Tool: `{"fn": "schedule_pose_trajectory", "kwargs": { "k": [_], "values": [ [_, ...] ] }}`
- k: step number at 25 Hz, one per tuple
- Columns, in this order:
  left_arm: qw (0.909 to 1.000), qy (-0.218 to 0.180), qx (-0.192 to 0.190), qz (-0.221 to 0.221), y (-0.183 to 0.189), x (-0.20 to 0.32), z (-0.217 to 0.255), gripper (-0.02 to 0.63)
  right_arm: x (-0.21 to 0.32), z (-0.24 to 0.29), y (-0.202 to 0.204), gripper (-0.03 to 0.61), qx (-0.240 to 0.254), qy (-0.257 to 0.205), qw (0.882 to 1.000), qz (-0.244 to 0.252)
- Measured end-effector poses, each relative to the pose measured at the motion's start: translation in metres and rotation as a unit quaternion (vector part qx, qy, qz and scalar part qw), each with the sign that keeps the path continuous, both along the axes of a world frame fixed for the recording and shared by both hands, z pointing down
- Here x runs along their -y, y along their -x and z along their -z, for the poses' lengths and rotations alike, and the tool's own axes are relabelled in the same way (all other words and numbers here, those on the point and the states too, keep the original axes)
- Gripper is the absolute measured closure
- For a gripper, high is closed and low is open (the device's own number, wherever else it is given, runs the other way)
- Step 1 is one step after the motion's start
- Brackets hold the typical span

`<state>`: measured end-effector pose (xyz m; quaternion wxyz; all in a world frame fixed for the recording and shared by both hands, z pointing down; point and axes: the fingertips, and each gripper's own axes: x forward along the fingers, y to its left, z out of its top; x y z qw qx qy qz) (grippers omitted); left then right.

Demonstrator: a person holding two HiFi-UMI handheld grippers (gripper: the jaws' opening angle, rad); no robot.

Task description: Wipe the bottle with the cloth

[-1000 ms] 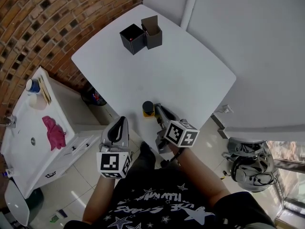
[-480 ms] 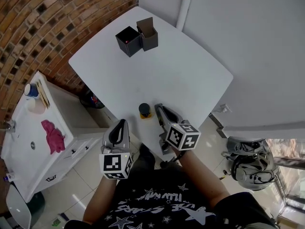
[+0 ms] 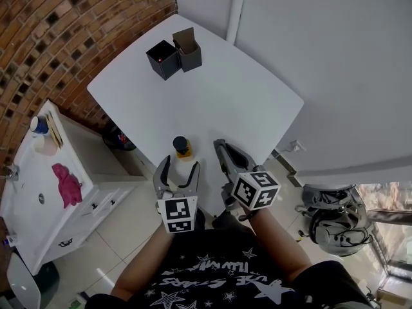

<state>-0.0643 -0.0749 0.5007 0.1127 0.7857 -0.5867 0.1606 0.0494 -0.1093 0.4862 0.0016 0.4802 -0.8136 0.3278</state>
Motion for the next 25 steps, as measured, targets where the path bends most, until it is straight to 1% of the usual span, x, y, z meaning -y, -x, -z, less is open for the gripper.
{"fn": "schedule_pose_trajectory", "kwargs": {
  "k": [3, 6, 8, 11, 13, 14, 15, 18, 22, 25],
  "values": [
    [0.9987, -0.004, 0.019, 0.047, 0.001, 0.012, -0.003, 0.296, -0.005, 0.001, -0.009, 0.537, -0.001, 0.000, 1.000, -0.003],
    [0.9960, -0.019, 0.048, 0.073, 0.004, 0.023, 0.000, 0.298, -0.009, 0.001, -0.014, 0.537, -0.002, 0.001, 1.000, 0.000],
    [0.9950, -0.026, 0.057, 0.077, 0.003, 0.028, 0.003, 0.298, -0.010, 0.000, -0.018, 0.537, -0.002, 0.003, 1.000, 0.001],
    [0.9954, -0.020, 0.059, 0.073, -0.002, 0.030, 0.000, 0.298, -0.011, 0.000, -0.021, 0.537, -0.001, 0.004, 1.000, 0.000],
    [0.9950, -0.016, 0.060, 0.079, -0.001, 0.031, -0.003, 0.299, -0.011, 0.000, -0.019, 0.537, -0.001, 0.004, 1.000, 0.004],
    [0.9946, -0.016, 0.060, 0.083, -0.001, 0.032, -0.003, 0.303, -0.011, 0.000, -0.018, 0.537, 0.000, 0.004, 1.000, 0.005],
    [0.9943, -0.015, 0.063, 0.085, -0.001, 0.033, -0.003, 0.320, -0.011, 0.001, -0.017, 0.537, 0.002, 0.004, 1.000, 0.007],
    [0.9943, -0.016, 0.080, 0.069, -0.005, 0.033, -0.004, 0.365, -0.010, 0.002, -0.015, 0.537, 0.002, 0.002, 1.000, 0.011],
    [0.9957, -0.018, 0.077, 0.049, -0.006, 0.032, -0.003, 0.370, -0.009, 0.003, -0.012, 0.538, 0.001, 0.001, 1.000, 0.014],
    [0.9971, -0.027, 0.069, 0.018, -0.006, 0.032, -0.004, 0.373, -0.007, 0.002, -0.010, 0.537, 0.002, 0.002, 1.000, 0.014]
  ]
}}
